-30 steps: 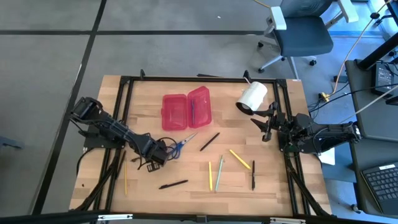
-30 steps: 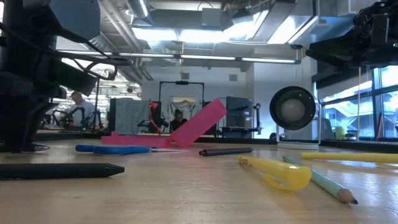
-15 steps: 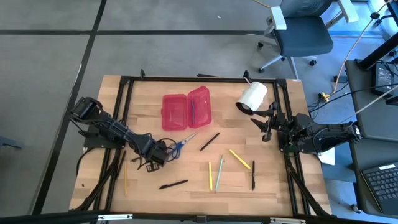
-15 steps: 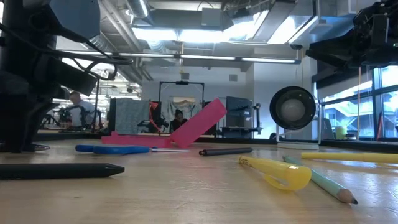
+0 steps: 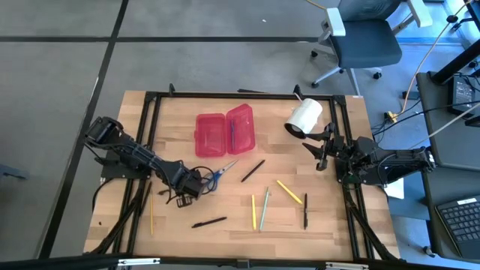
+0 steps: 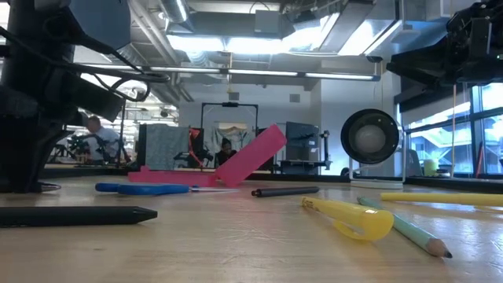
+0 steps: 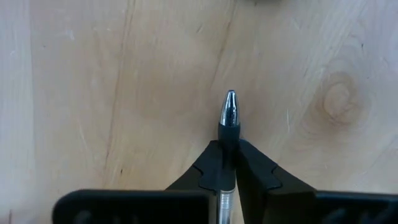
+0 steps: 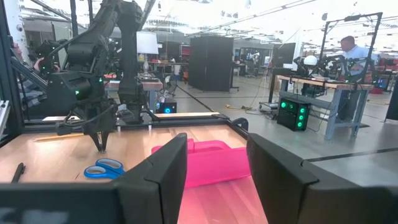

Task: Pick & place school supplies into a supply box
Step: Put the black pen into the red supply box

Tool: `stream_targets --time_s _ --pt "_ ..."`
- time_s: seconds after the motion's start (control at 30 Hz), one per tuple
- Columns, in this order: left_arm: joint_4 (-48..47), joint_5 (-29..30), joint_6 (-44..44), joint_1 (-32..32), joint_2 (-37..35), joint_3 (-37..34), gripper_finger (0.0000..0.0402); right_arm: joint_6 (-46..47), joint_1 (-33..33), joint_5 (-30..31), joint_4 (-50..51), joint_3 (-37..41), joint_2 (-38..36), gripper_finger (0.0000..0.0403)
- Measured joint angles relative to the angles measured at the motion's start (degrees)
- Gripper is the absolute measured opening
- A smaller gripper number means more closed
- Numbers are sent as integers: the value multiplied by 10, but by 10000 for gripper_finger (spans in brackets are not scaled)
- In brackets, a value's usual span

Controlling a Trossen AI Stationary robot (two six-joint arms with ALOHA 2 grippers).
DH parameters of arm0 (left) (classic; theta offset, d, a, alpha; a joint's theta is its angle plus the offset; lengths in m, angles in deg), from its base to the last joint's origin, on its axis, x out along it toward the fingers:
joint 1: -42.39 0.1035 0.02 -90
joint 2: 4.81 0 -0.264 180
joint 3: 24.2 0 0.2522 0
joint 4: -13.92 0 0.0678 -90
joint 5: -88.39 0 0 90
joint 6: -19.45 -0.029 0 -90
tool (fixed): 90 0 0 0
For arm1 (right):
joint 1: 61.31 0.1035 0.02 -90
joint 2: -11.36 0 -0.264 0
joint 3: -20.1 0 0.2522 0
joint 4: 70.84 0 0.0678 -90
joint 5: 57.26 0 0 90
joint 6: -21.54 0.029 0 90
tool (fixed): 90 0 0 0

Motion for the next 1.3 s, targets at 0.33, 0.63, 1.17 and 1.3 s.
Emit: stream_targets --time_s 0.33,0.63,1.17,1.3 --pt "19 28 56 30 -95 22 20 0 0 0 0 0 0 172" --pt "300 130 31 139 -164 44 33 0 0 0 -1 0 0 172" --pt "470 187 109 377 -104 26 35 0 0 0 -1 0 0 172" --pt "524 145 97 409 -56 25 37 0 0 0 -5 0 0 172"
